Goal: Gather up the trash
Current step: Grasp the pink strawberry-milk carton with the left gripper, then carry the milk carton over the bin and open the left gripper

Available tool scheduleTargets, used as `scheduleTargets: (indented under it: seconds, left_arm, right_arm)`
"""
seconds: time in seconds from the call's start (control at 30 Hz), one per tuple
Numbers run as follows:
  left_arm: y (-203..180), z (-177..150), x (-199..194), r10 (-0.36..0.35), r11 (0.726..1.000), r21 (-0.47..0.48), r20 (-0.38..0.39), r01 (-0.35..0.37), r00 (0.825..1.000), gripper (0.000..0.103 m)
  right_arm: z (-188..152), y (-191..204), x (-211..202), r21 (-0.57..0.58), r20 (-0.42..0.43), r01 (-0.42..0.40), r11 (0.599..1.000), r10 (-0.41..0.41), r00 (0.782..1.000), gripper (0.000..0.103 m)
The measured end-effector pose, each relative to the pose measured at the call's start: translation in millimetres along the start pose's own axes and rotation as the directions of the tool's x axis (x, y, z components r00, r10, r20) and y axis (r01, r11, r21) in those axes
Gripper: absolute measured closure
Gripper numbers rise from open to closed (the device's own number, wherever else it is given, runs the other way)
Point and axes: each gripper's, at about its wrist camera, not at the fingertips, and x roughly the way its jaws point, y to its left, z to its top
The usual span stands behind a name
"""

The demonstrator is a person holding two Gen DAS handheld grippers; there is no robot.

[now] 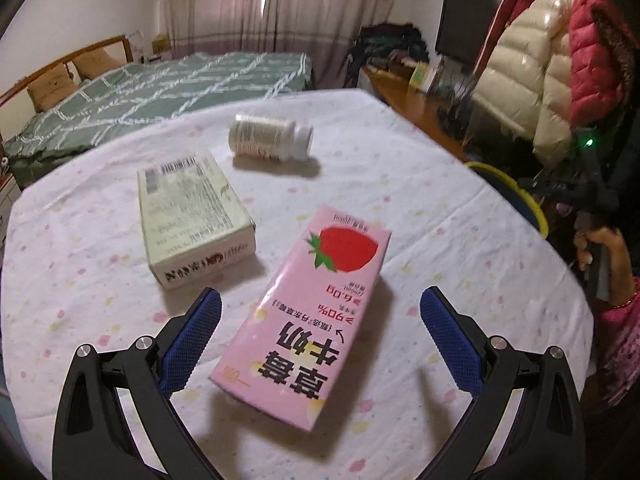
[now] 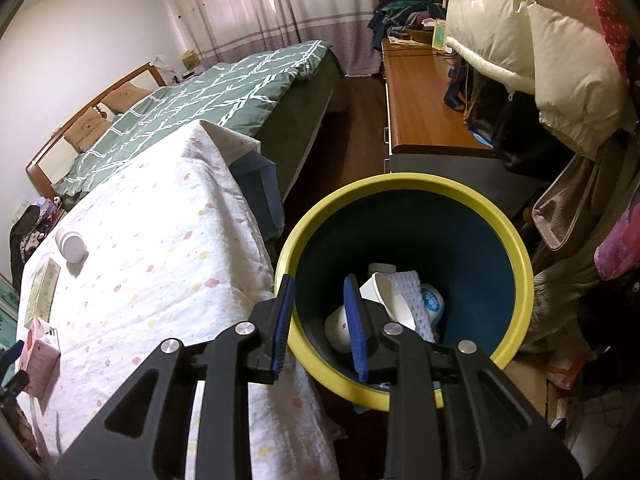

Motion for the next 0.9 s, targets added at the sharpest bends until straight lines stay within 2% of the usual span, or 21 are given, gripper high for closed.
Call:
scheduleTargets:
  seconds: [0.1,0.17,0.23,0.3,0.37,0.4,0.47,0.5,0.63,0.9]
  left_arm:
    - [1.0,2.1,9.6,-0.008,1.0,-0.005,-0.021,0.007,1.0,0.005]
    - [1.3,2.9,14.5,-0.008,1.0,-0.014,-0.027,0.008,1.0,0.01]
    - [1.6,3.1,19.5,0.0,1.0,-0.02,-0.039,-0.001,0.999,0.02]
    - [0.0,2.5,24.8,0.016,1.0,-0.018,-0.05,-0.016,0.999,0.023]
    - [-0.8,1.9,26.8,0.042,0.999,-0.01,-0.05,-0.042,0.998,0.032]
    - [-0.4,2.1,26.3,0.042,0.999,-0.013,-0.049,-0.043,0.998,0.033]
    - [1.3,2.9,24.5,0.027,0.999,-0.034,-0.041,-0.028,0.999,0.046]
    - [0.7,3.3,23.5,0.028,0.999,-0.038,-0.04,-0.029,0.999,0.048]
    - [-8.0,6.2,18.9,0.055,0.998,-0.037,-0.029,-0.056,0.998,0.051]
    - [-58.8,31.7,9.2,0.013,1.0,0.0,-0.003,-0.013,1.0,0.051]
  right_arm:
    - [-0.5,-4.0,-0.2,0.009,-0.001,-0.004,1.0,0.004,1.0,0.076]
    - [-0.7,-6.8,-0.8,0.017,0.001,-0.004,1.0,0.004,1.0,0.076]
    - [-0.3,-9.1,-1.0,0.021,0.002,-0.004,1.0,0.004,1.0,0.076]
    - [-0.6,-10.5,-1.2,0.024,0.004,-0.007,1.0,0.007,1.0,0.076]
    - [-1.4,-11.2,-1.3,0.026,0.004,-0.01,1.0,0.01,1.0,0.076]
    - [-1.7,-11.6,-1.4,0.027,0.004,-0.012,1.0,0.011,1.0,0.076]
    - [-2.4,-13.8,-1.6,0.033,0.006,-0.014,0.999,0.014,1.0,0.076]
    - [-2.6,-15.4,-2.5,0.036,0.005,-0.015,0.999,0.015,1.0,0.076]
    - [-3.3,-20.5,-7.0,0.044,0.012,-0.025,0.999,0.024,1.0,0.076]
    - [-3.9,-32.4,-26.2,0.039,0.045,-0.063,0.997,0.062,0.997,0.076]
